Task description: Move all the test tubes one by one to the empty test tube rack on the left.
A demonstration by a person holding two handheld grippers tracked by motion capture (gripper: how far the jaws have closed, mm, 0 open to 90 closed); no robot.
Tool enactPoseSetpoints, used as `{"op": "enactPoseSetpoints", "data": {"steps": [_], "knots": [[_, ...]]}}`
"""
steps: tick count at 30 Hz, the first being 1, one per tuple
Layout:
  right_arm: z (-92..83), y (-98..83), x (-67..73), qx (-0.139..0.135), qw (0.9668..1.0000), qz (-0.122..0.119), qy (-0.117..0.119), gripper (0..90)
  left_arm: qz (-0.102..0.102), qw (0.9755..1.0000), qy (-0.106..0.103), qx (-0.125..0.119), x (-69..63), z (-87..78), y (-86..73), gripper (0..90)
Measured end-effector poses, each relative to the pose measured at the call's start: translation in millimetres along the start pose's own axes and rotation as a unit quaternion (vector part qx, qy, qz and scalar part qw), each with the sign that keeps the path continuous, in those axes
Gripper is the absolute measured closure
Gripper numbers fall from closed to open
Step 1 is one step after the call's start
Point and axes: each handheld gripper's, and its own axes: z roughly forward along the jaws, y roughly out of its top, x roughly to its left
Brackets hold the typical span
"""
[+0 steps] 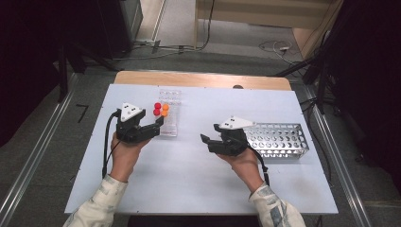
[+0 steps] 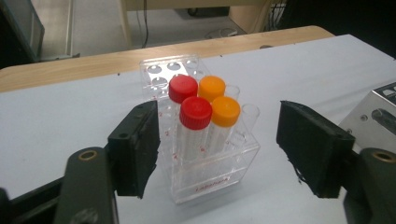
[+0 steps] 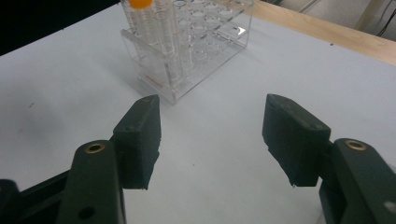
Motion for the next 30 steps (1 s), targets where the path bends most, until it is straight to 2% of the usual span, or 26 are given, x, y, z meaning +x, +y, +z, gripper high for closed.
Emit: {"op": "enactPoseSetpoints", "data": {"steps": [2,9,17,21,30], "knots": [[-2.1,-2.1,-2.4,0.001,1.0,0.0,-0.002,35.3,-0.008,1.0,0.001,-0.004,0.8,-3.6,-2.8,24.4],[-17.3,-12.4,-13.3,-0.008,0.9998,0.006,-0.015,35.0,-0.005,0.9999,0.011,-0.004,1.9,-14.5,-17.7,19.5],[-47.6,-34.0,-34.5,-0.019,0.9989,0.014,-0.041,34.4,-0.005,0.9994,0.032,-0.006,10.8,-27.0,-36.1,17.7],[-64.4,-48.1,-48.0,-0.029,0.9975,0.021,-0.061,34.4,-0.008,0.9992,0.04,-0.003,16.5,-32.0,-45.4,17.5],[-94.6,-75.4,-73.3,-0.032,0.9935,0.05,-0.097,32.6,-0.011,0.9981,0.061,0.002,25.8,-43.4,-65.3,15.1]]}}
